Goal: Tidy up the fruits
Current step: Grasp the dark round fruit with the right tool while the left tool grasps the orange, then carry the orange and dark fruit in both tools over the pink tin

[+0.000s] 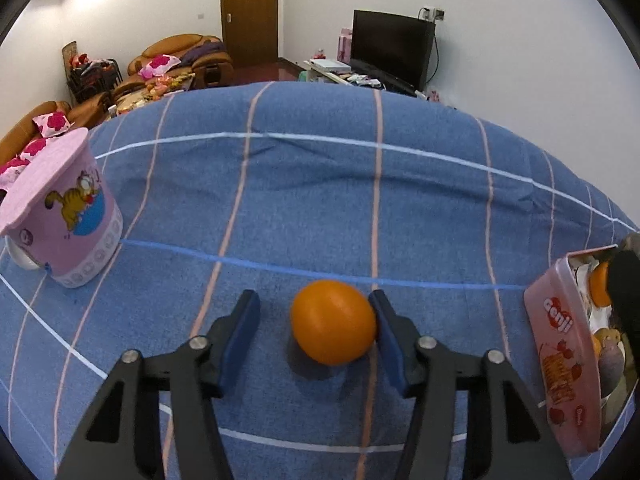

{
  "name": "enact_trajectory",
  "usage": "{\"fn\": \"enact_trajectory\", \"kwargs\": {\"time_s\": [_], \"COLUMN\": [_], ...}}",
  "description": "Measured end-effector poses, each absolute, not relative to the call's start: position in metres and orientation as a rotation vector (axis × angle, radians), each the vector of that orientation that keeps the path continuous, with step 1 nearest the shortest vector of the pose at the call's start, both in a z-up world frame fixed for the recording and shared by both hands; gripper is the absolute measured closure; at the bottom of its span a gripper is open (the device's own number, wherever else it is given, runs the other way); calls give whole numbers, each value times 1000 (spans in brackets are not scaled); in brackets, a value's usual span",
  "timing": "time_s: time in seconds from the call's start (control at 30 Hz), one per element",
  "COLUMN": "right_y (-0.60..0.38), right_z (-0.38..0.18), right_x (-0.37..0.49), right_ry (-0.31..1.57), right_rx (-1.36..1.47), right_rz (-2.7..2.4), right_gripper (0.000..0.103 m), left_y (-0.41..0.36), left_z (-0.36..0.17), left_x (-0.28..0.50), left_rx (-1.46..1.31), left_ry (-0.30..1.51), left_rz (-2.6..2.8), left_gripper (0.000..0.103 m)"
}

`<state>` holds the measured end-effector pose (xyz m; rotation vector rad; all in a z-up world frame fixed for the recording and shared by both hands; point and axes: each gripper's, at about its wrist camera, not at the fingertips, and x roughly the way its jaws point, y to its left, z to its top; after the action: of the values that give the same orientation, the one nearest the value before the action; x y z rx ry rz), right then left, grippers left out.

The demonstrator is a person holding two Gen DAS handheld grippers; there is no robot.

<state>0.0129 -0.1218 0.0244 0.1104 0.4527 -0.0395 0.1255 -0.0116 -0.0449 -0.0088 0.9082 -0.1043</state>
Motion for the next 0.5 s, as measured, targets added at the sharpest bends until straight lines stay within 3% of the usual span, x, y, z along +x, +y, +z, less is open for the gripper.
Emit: {"fn": "enact_trajectory", "kwargs": {"time_s": [0.07,0.13,0.5], "right_y": [-121,-120,-114], "right_z": [23,22,21], "right_x": [14,14,8], "right_ry": [461,460,431], "right_rx": [112,107,77], "right_rz": [-35,-36,2], "right_gripper": [58,58,58], "left_y": [-14,-20,13], "left_z": [-44,-43,-28], "left_x": [124,125,93], "left_rx": [7,7,-39], "left_ry": [906,899,759], "left_rz": [-105,-143,-9], "left_gripper": [49,65,65]}}
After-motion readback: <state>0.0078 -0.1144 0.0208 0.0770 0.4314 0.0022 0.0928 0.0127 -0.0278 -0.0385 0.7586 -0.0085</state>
